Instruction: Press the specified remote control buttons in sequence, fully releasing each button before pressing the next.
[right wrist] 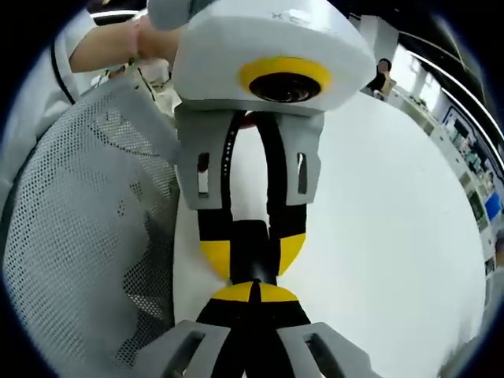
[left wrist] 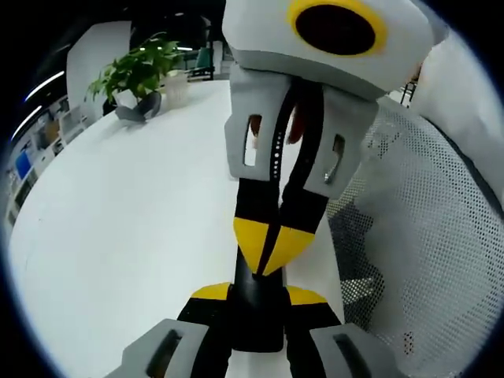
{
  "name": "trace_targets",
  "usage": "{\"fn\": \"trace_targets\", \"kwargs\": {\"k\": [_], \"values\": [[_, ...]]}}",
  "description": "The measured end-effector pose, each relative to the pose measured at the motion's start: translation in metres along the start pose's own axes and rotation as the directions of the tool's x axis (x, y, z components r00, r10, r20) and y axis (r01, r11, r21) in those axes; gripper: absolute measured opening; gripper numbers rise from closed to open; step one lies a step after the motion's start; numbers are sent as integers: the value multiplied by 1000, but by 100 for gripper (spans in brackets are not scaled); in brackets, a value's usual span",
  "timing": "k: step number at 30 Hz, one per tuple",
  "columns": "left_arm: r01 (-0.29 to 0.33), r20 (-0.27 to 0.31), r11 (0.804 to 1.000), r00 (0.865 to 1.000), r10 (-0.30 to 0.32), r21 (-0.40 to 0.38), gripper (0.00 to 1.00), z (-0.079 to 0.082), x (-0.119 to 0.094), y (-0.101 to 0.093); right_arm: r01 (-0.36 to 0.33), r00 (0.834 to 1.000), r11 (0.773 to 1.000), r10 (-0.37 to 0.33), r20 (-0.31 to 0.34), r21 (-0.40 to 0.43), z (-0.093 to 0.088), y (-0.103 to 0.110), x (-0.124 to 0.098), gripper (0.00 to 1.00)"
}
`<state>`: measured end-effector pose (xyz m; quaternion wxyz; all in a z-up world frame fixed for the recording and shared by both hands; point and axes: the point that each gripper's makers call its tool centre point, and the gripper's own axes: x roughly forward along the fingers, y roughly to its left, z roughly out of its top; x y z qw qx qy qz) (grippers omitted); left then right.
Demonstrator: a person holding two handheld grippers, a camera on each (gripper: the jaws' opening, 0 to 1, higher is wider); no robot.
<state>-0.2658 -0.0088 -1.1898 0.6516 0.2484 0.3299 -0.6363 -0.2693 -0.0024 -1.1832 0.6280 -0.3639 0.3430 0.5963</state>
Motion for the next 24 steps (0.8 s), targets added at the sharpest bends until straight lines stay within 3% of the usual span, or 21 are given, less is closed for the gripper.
{"fn": "trace_targets", "kwargs": {"k": [9, 15, 20, 24], "values": [[-4, -14, 1000, 1000, 4, 23, 24, 0, 0, 0, 34, 999, 999, -35, -26, -20, 0, 0, 1, 0], [-4, -58, 997, 998, 8, 78, 24, -2, 2, -1, 42, 999, 990, -46, -27, -133, 0, 1, 2, 0], [-6, -114, 993, 993, 19, 115, 24, -3, 3, 0, 13, 1000, 990, -13, 0, -138, 0, -1, 2, 0], [-9, -112, 995, 993, 20, 102, 24, -4, 3, 1, 6, 995, 996, 3, 100, -89, 2, -1, 1, 0]]}}
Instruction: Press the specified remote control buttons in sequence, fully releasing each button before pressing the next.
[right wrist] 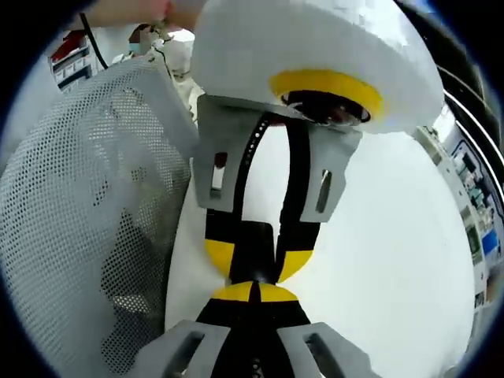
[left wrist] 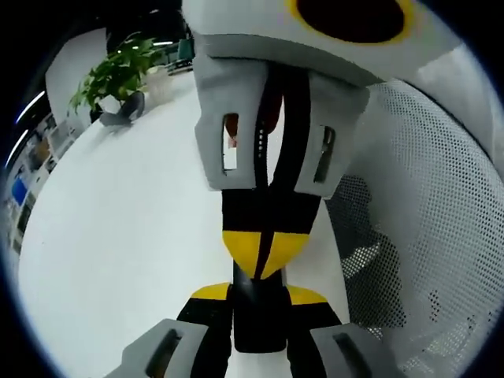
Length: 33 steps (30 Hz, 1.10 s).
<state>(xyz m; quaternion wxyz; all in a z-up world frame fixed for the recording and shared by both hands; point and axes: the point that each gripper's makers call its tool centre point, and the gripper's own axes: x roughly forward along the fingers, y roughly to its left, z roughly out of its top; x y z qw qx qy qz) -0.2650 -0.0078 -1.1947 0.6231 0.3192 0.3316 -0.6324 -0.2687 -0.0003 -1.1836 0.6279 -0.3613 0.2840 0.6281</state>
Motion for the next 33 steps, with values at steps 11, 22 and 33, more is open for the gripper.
{"fn": "trace_targets", "kwargs": {"k": [11, 22, 33], "values": [[-15, -54, 1000, 998, 14, -20, 24, 0, 2, 1, -87, 986, 984, 62, 157, 156, 1, 2, -5, 2], [-63, -43, 995, 997, 59, -83, 24, 1, 3, 2, -3, 999, 984, -3, 32, 178, -34, -2, -15, 29], [-141, -1, 969, 990, 144, -201, 25, 5, 2, 3, 5, 1000, 988, -7, 12, 153, -38, -5, -15, 24]]}}
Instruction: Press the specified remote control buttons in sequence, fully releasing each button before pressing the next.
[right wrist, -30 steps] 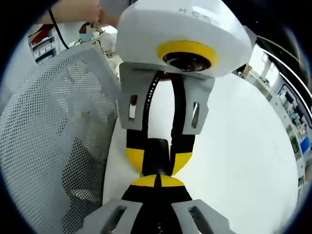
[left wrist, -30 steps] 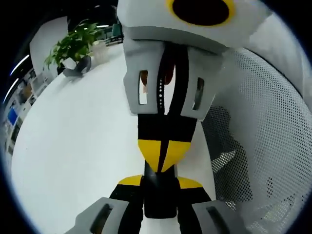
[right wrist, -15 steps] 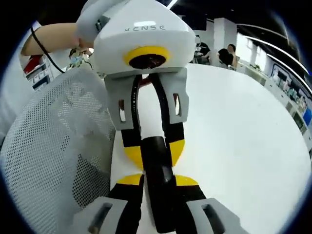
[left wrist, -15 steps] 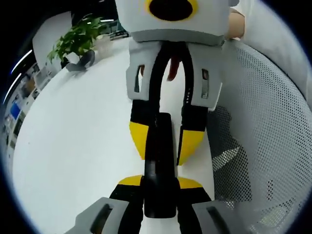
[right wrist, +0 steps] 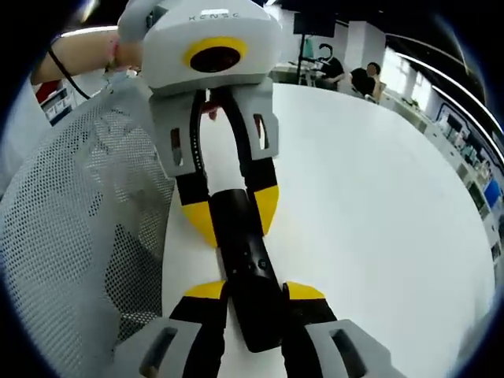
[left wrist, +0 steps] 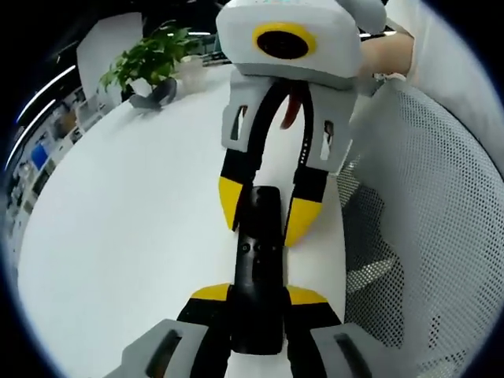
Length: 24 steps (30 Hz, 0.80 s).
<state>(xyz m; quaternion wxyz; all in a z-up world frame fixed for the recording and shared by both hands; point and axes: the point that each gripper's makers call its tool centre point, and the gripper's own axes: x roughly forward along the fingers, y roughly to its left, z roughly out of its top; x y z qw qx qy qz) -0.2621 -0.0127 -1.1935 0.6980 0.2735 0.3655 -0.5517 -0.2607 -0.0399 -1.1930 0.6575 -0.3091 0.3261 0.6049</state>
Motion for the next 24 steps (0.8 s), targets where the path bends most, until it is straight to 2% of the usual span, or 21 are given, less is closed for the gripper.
{"fn": "trace_targets", "kwargs": {"k": [2, 3, 6, 8, 10, 12, 14, 16, 17, 18, 19, 20, 21, 24], "values": [[-52, -5, 995, 999, 52, -80, 27, -3, -3, 5, 8, 1000, 1000, -8, -6, -16, -1, -1, 1, 24], [-65, 0, 993, 998, 66, -96, 29, -4, -6, 7, 7, 1000, 1000, -7, -6, -16, -1, -1, 1, 24], [-106, 73, 983, 990, 118, -152, 36, 3, -18, 13, 9, 1000, 1000, -9, -5, -22, -2, -2, 1, 24], [-127, 130, 964, 978, 161, -234, 42, 8, -35, 17, 9, 1000, 1000, -9, -5, -21, -2, -2, 1, 23], [-164, 151, 953, 967, 207, -253, 50, 9, -48, 21, 8, 1000, 1000, -8, -6, -25, -2, -2, 1, 23], [-196, 195, 936, 946, 259, -294, 54, 12, -64, 24, 8, 1000, 1000, -8, -8, -27, -2, -2, 1, 23], [-227, 248, 912, 914, 320, -340, 62, 18, -81, 28, 6, 1000, 1000, -6, -10, -27, -2, -2, 1, 23], [-257, 317, 887, 865, 388, -384, 71, 26, -100, 31, 3, 1000, 1000, -3, -10, -25, -1, -2, 1, 23], [-259, 357, 868, 833, 423, -424, 74, 32, -111, 32, 0, 1000, 1000, 0, -9, -21, -1, -2, 1, 23], [-258, 381, 857, 812, 442, -446, 76, 36, -118, 31, -2, 1000, 1000, 2, -8, -19, -1, -2, 1, 23], [-269, 409, 844, 780, 474, -464, 78, 40, -128, 32, -4, 1000, 1000, 4, -8, -16, -1, -2, 1, 23], [-284, 424, 835, 757, 497, -471, 80, 43, -134, 32, -6, 1000, 1000, 6, -9, -12, -1, -2, 0, 23], [-305, 442, 821, 725, 529, -483, 81, 44, -143, 33, -7, 1000, 1000, 7, -10, -11, -2, -2, 1, 23], [-331, 463, 789, 667, 583, -517, 88, 47, -156, 34, -11, 1000, 1000, 10, -17, -9, -2, -2, 1, 23]]}}
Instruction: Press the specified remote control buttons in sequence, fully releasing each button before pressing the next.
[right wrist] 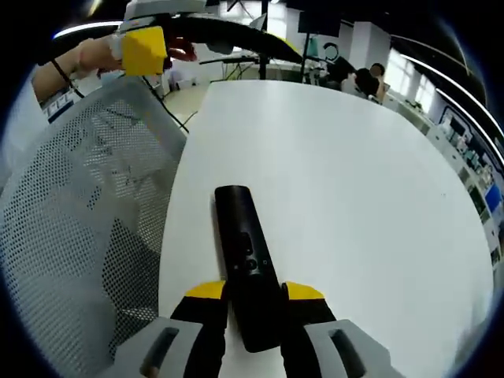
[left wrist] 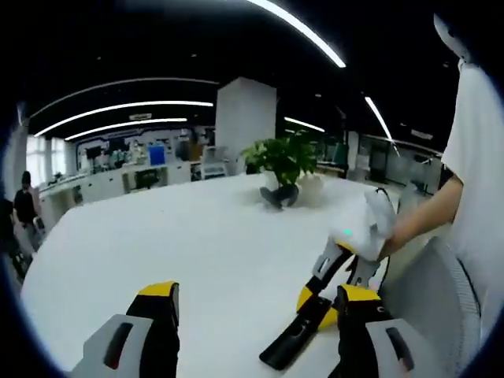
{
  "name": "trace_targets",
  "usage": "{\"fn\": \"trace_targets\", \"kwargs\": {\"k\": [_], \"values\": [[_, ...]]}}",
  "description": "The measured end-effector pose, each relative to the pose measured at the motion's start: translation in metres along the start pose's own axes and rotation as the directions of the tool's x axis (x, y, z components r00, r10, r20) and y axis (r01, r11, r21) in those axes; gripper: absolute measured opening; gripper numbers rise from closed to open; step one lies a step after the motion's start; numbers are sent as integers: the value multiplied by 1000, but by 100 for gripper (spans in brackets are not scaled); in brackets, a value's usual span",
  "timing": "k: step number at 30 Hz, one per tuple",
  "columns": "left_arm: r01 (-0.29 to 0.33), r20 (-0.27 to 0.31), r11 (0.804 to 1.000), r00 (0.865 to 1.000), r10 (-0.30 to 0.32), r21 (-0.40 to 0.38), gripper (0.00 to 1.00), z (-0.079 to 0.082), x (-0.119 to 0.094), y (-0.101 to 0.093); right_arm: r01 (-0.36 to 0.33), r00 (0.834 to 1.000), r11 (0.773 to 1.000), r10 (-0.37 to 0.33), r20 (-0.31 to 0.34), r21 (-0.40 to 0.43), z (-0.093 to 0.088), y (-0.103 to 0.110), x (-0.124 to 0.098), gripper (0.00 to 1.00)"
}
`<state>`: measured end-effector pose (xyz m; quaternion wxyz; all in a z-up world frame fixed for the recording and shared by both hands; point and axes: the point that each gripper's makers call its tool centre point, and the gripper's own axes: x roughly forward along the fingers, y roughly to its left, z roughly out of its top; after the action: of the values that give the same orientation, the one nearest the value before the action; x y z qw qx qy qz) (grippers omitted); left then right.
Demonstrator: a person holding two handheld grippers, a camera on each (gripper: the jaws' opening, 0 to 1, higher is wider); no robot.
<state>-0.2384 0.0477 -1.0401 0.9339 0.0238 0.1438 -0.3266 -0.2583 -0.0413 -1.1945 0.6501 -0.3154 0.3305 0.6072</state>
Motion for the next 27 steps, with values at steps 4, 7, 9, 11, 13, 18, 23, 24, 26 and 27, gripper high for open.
{"fn": "trace_targets", "kwargs": {"k": [4, 7, 9, 11, 13, 18, 23, 24, 26, 27], "values": [[-55, 41, 998, 998, 54, 15, 94, 6, -10, 6, 3, 1000, 1000, -3, -15, -7, -2, -1, -1, 22], [-79, 63, 996, 995, 78, 28, 98, 10, -15, 10, 2, 1000, 1000, -1, -22, 1, -4, -3, -4, 22], [-90, 75, 996, 993, 87, 26, 99, 12, -18, 13, 4, 1000, 1000, -3, -25, 13, -7, -5, -5, 22], [-107, 93, 994, 990, 106, 9, 100, 13, -21, 16, 7, 1000, 1000, -7, -31, 18, -9, -7, -7, 22], [-117, 111, 993, 987, 118, -20, 100, 15, -25, 19, 11, 999, 1000, -11, -39, 20, -11, -10, -9, 21], [-136, 158, 989, 977, 144, -59, 100, 20, -34, 23, 17, 999, 999, -15, -52, 28, -16, -19, -11, 21], [-146, 213, 984, 963, 165, -104, 100, 27, -42, 26, 28, 997, 999, -26, -74, 16, -18, -30, -13, 21], [-148, 216, 983, 962, 169, -110, 100, 27, -43, 27, 29, 997, 1000, -28, -79, 10, -18, -32, -13, 21], [-153, 231, 980, 956, 179, -125, 100, 29, -47, 30, 31, 995, 999, -32, -92, -7, -19, -38, -13, 21], [-151, 240, 979, 954, 181, -140, 100, 30, -48, 31, 33, 995, 999, -34, -97, -14, -19, -42, -13, 21]]}}
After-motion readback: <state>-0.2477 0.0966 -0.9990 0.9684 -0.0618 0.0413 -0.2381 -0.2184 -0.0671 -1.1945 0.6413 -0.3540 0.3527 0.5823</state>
